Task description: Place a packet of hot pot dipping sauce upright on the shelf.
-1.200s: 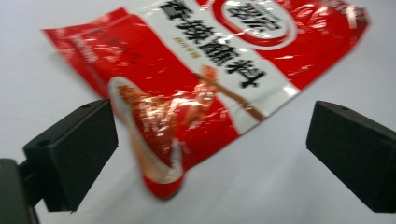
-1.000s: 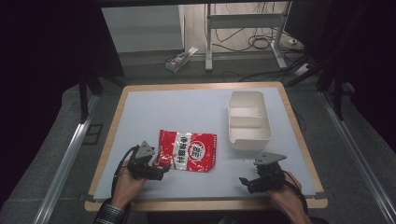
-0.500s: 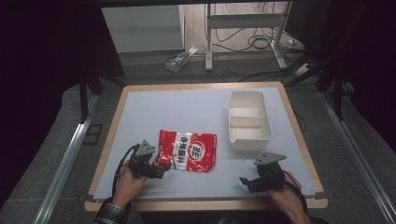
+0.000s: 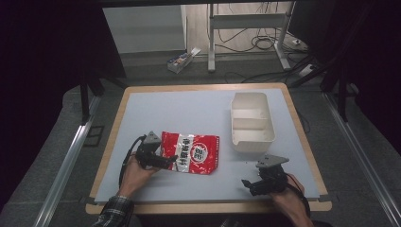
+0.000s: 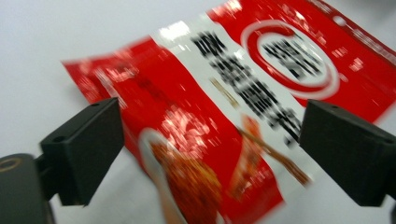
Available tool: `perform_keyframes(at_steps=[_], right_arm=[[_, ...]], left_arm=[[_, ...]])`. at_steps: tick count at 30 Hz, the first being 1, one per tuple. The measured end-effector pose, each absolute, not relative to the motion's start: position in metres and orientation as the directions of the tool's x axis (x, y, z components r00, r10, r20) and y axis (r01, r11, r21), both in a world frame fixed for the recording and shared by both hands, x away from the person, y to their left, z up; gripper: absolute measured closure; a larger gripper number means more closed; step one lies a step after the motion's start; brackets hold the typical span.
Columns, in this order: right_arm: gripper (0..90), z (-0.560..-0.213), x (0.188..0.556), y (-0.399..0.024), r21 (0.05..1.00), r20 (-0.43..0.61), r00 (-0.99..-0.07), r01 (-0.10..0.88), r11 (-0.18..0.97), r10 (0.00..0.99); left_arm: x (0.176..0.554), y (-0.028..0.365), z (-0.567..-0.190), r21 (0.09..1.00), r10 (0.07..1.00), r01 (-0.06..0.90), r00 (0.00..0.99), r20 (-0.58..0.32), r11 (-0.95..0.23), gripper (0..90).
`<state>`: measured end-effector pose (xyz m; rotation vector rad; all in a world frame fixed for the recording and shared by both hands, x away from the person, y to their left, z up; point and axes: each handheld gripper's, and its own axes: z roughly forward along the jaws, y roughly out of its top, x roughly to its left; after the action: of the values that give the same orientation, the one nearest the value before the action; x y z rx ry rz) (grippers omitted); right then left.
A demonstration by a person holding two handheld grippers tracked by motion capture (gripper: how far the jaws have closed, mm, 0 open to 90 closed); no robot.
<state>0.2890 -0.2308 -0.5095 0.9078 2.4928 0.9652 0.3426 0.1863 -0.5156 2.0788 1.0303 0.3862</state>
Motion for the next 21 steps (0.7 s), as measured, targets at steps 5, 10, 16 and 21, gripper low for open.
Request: perform_keyframes(at_steps=[5, 10, 16, 21], right_arm=[[6.2, -0.510, 0.289, -0.229, 0.686, -0.064, -0.749, 0.447, 0.574, 0.660], [6.3, -0.511, 0.289, -0.227, 0.683, -0.068, -0.753, 0.444, 0.581, 0.655], [6.5, -0.513, 0.290, -0.225, 0.675, -0.070, -0.758, 0.443, 0.590, 0.649], [6.6, -0.513, 0.290, -0.223, 0.671, -0.074, -0.761, 0.441, 0.597, 0.645]], left_arm=[[0.357, 0.188, -0.512, 0.759, 0.780, 0.543, 0.621, -0.075, -0.359, 30.9], [0.380, 0.188, -0.514, 0.746, 0.789, 0.569, 0.607, -0.097, -0.346, 51.7], [0.403, 0.187, -0.517, 0.733, 0.804, 0.585, 0.588, -0.091, -0.346, 72.2], [0.420, 0.188, -0.525, 0.712, 0.818, 0.613, 0.568, -0.096, -0.342, 89.9]])
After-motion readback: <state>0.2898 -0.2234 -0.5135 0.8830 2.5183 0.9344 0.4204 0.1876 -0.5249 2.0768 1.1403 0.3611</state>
